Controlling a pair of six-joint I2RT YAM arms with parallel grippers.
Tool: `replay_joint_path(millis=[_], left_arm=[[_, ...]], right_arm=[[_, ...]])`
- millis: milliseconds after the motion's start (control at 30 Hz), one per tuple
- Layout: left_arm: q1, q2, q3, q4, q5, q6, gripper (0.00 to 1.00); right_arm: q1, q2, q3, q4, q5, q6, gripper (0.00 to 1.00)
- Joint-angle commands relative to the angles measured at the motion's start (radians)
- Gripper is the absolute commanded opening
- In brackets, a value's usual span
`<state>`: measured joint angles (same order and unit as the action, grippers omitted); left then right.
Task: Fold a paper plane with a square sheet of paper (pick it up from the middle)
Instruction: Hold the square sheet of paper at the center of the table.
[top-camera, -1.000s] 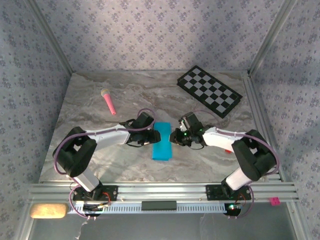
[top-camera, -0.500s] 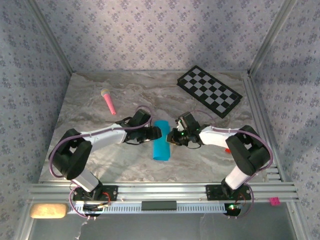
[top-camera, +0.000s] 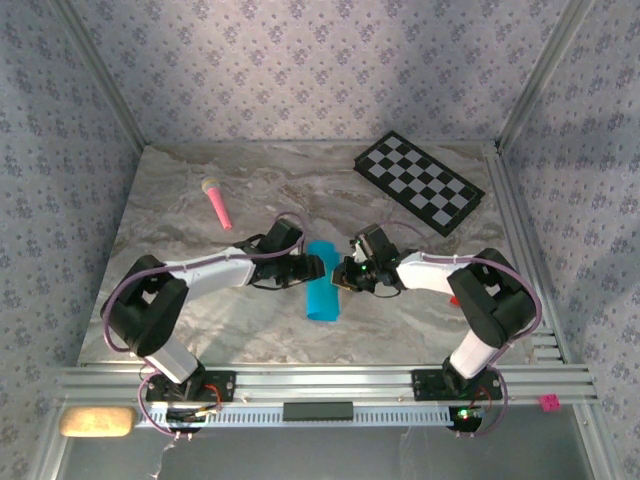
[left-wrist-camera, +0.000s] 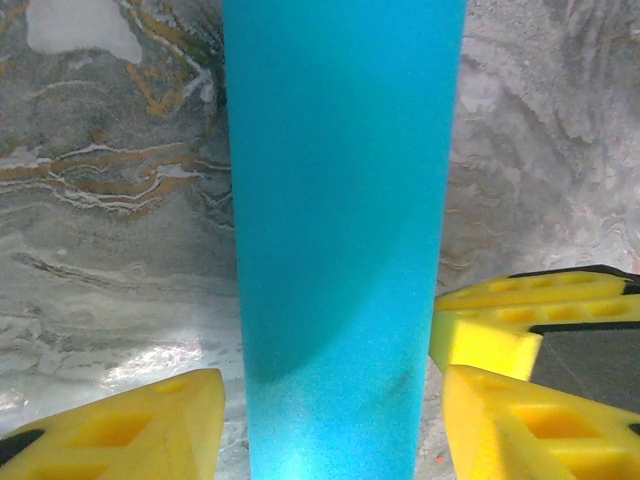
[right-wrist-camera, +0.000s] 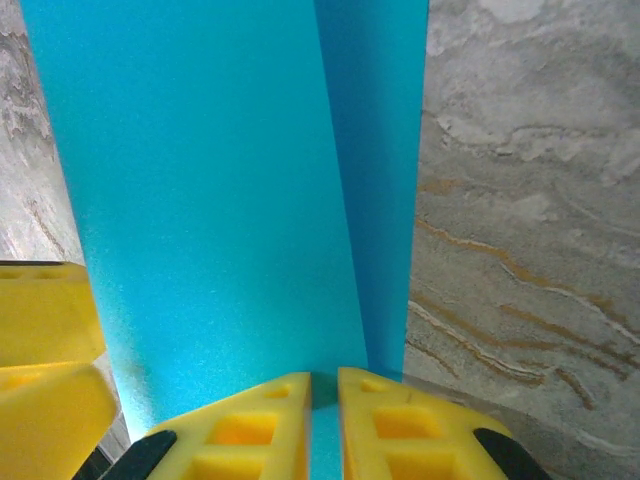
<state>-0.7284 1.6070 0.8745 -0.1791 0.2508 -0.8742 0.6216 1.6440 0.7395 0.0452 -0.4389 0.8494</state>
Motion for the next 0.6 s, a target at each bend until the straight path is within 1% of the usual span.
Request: replay_joint_path(millis=[0, 100, 233, 433, 567], left_arm=[[0.002, 0.014, -0.010, 0.008, 0.009, -0.005, 0.57], [0.003, 0.011, -0.019, 0.016, 0.005, -0.003, 0.55], [0.002, 0.014, -0.021, 0.019, 0.005, -0.001, 0.49], [0.002, 0.024, -0.031, 0.047, 0.011, 0.002, 0.46], [0.001, 0.040, -0.024, 0.043, 0.016, 0.013, 0.44]], right_arm=[[0.009, 0.007, 0.011, -0.028, 0.002, 0.004, 0.16], [0.009, 0.001, 0.012, -0.043, 0.009, 0.000, 0.15], [0.009, -0.004, 0.013, -0.045, 0.009, 0.000, 0.15], [0.010, -0.034, 0.010, -0.058, 0.029, 0.007, 0.16], [0.007, -0.095, 0.001, -0.091, 0.072, 0.001, 0.18]])
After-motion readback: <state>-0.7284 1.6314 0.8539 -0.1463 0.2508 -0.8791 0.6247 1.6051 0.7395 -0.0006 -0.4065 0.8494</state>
